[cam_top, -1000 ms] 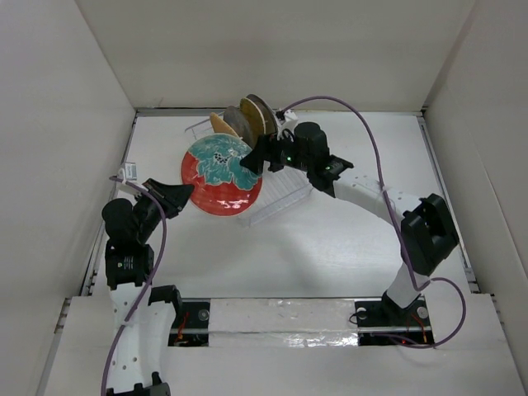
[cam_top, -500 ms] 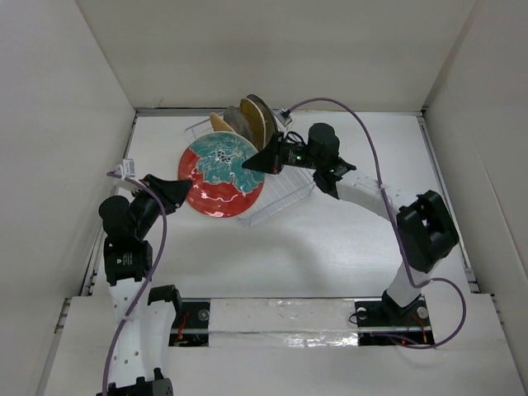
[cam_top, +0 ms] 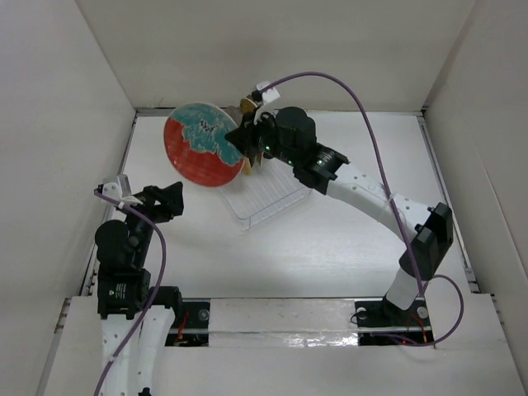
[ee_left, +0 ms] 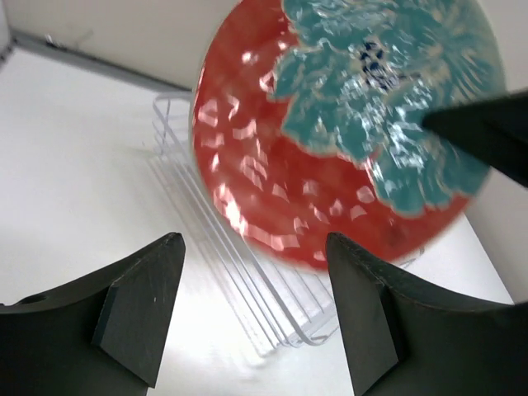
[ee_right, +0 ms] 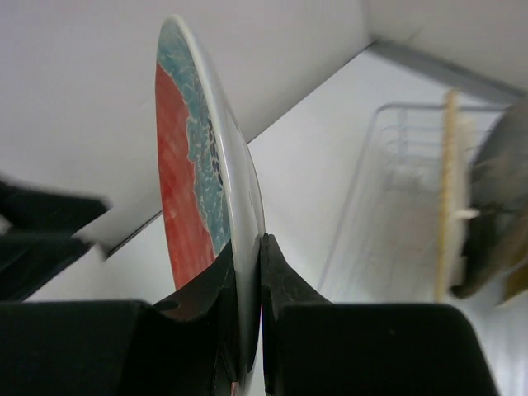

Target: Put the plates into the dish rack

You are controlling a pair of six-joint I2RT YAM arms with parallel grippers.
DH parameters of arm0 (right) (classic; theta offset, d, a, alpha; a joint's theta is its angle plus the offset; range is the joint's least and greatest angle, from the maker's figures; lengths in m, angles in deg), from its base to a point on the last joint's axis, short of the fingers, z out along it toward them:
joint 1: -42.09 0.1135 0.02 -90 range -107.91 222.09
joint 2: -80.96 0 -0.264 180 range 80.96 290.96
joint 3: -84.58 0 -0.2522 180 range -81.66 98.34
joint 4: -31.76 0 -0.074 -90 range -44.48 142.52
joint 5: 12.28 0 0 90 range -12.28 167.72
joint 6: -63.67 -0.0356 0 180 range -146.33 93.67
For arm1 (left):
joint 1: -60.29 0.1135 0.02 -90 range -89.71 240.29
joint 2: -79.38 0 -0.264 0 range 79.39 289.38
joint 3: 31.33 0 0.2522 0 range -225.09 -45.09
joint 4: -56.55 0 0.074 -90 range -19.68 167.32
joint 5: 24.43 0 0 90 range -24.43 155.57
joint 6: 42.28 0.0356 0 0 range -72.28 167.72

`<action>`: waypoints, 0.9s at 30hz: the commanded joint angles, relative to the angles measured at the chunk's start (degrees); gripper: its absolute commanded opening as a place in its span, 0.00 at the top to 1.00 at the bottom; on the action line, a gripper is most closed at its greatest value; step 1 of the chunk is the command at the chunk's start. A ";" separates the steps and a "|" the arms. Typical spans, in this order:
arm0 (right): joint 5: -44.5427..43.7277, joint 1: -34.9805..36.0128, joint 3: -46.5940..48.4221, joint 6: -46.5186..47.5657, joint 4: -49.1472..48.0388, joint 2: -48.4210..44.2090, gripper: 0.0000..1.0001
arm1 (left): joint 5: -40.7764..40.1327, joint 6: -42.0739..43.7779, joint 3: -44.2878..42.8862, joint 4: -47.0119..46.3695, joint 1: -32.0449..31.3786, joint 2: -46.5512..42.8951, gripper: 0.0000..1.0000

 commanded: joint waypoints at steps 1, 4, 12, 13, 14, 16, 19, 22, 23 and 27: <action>-25.33 -0.15 11.10 10.04 -3.52 2.77 1.00 | -6.44 3.60 0.57 -0.81 -2.05 -3.81 0.34; -36.74 2.47 17.06 16.63 -3.59 8.04 1.00 | -5.48 3.34 3.21 -1.24 -2.57 -5.39 0.36; -49.37 4.33 34.39 28.08 -2.80 23.34 1.00 | -3.45 2.46 6.21 -2.57 -4.34 -6.72 0.38; -50.15 4.33 35.63 28.70 -2.45 25.70 1.00 | -3.45 2.38 6.30 -2.65 -4.34 -6.81 0.38; -50.25 4.85 37.20 28.96 -2.45 26.51 1.00 | -3.45 2.37 6.30 -2.65 -4.34 -6.72 0.38; -50.16 4.86 38.18 29.05 -2.36 28.61 1.00 | -3.28 2.29 6.38 -2.74 -4.34 -6.63 0.38; -50.25 5.91 39.24 28.88 -2.01 30.46 1.00 | -3.28 2.20 6.56 -2.74 -4.34 -6.72 0.38; -50.25 6.44 39.68 28.62 -2.19 32.05 1.00 | -3.28 2.11 6.65 -2.83 -4.34 -6.98 0.38; -50.25 6.44 39.86 28.53 -2.10 32.75 1.00 | -3.28 2.11 6.56 -2.83 -4.34 -6.90 0.38; -48.93 6.96 40.91 26.25 -0.78 34.68 1.00 | -3.19 2.02 6.74 -2.83 -4.34 -6.81 0.38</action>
